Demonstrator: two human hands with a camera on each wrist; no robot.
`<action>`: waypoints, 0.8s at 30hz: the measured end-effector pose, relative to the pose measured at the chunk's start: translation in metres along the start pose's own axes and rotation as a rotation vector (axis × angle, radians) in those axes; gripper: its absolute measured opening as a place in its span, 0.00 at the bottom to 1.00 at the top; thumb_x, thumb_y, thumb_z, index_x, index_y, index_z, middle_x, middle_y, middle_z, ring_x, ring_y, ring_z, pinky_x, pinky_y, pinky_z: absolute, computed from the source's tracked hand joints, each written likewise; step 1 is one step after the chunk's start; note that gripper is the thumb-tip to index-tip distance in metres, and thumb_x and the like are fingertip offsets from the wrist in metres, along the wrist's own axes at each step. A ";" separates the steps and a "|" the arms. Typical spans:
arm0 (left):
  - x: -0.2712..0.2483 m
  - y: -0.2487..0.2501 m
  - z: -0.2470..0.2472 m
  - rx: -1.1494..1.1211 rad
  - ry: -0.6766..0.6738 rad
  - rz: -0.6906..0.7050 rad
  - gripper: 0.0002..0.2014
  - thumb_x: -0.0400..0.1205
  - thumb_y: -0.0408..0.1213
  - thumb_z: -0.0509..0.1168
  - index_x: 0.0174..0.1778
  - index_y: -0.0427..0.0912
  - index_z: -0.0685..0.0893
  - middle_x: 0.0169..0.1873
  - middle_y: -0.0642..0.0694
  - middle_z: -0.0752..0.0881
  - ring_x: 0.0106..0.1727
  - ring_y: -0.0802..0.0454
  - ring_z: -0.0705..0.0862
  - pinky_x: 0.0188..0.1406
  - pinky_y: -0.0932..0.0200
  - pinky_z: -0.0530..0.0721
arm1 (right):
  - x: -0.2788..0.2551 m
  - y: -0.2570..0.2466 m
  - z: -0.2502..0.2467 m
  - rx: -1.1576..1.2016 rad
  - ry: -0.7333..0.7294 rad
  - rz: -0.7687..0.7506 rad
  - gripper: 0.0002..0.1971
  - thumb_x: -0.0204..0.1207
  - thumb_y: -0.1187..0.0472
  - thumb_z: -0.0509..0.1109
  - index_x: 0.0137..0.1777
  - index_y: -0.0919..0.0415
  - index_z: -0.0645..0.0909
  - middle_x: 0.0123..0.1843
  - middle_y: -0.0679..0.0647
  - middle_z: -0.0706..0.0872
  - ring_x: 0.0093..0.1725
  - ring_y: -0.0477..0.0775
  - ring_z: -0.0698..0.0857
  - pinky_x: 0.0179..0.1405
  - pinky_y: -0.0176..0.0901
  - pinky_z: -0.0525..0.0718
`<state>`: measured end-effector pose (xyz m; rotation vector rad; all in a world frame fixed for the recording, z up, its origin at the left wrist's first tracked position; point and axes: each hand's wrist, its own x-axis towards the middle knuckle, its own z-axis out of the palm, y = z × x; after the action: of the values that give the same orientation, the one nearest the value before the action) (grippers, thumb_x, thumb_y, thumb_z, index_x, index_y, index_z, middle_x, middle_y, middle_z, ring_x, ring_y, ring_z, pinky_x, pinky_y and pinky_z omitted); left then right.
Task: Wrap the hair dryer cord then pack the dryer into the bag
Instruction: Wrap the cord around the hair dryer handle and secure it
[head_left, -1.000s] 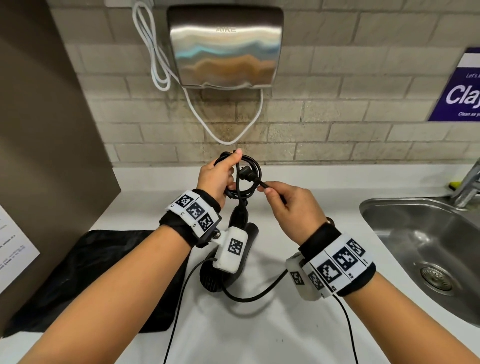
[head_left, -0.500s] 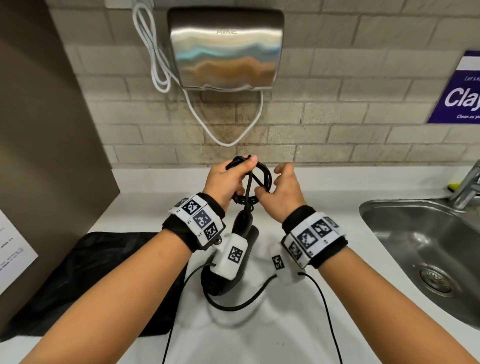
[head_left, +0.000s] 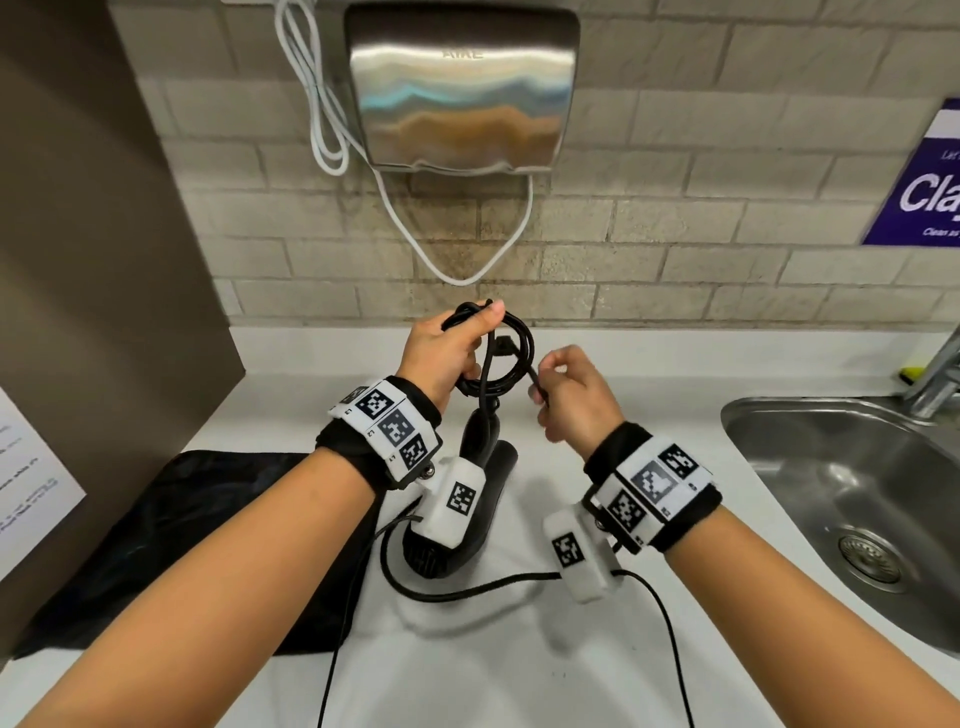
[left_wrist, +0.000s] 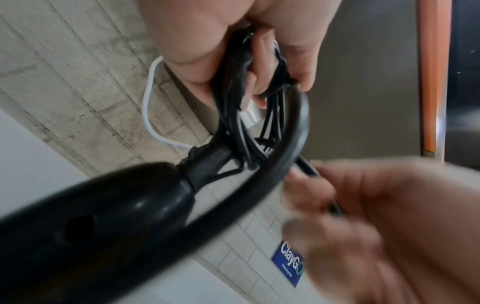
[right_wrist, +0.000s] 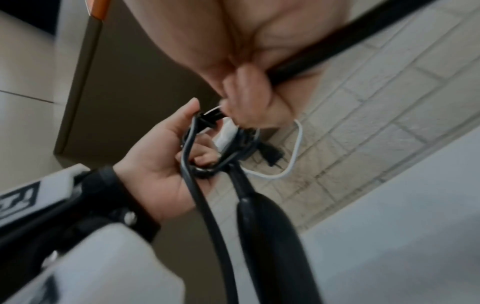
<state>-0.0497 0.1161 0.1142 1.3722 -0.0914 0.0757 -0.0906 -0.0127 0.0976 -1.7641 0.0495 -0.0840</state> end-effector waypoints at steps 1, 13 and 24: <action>-0.001 0.000 0.001 0.010 0.002 0.000 0.13 0.77 0.39 0.71 0.26 0.49 0.79 0.20 0.51 0.64 0.15 0.59 0.61 0.16 0.68 0.62 | 0.003 -0.006 0.002 0.038 0.018 -0.006 0.13 0.77 0.72 0.54 0.37 0.54 0.63 0.30 0.53 0.71 0.23 0.50 0.66 0.20 0.35 0.63; -0.002 0.003 -0.009 0.017 0.069 0.034 0.08 0.77 0.41 0.71 0.32 0.50 0.84 0.19 0.54 0.65 0.17 0.59 0.60 0.16 0.69 0.62 | -0.002 0.006 -0.001 -0.548 -0.094 -0.023 0.11 0.82 0.60 0.56 0.40 0.63 0.74 0.34 0.54 0.76 0.39 0.57 0.74 0.37 0.41 0.70; -0.007 0.011 -0.006 0.114 -0.108 -0.063 0.08 0.79 0.42 0.68 0.49 0.43 0.85 0.46 0.40 0.84 0.17 0.61 0.63 0.23 0.67 0.66 | 0.018 -0.034 0.007 -0.106 0.170 -0.182 0.17 0.71 0.76 0.63 0.49 0.57 0.63 0.39 0.47 0.69 0.42 0.59 0.79 0.45 0.55 0.83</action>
<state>-0.0574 0.1241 0.1229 1.4921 -0.1357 -0.0469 -0.0729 -0.0006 0.1304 -1.8610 0.0170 -0.3699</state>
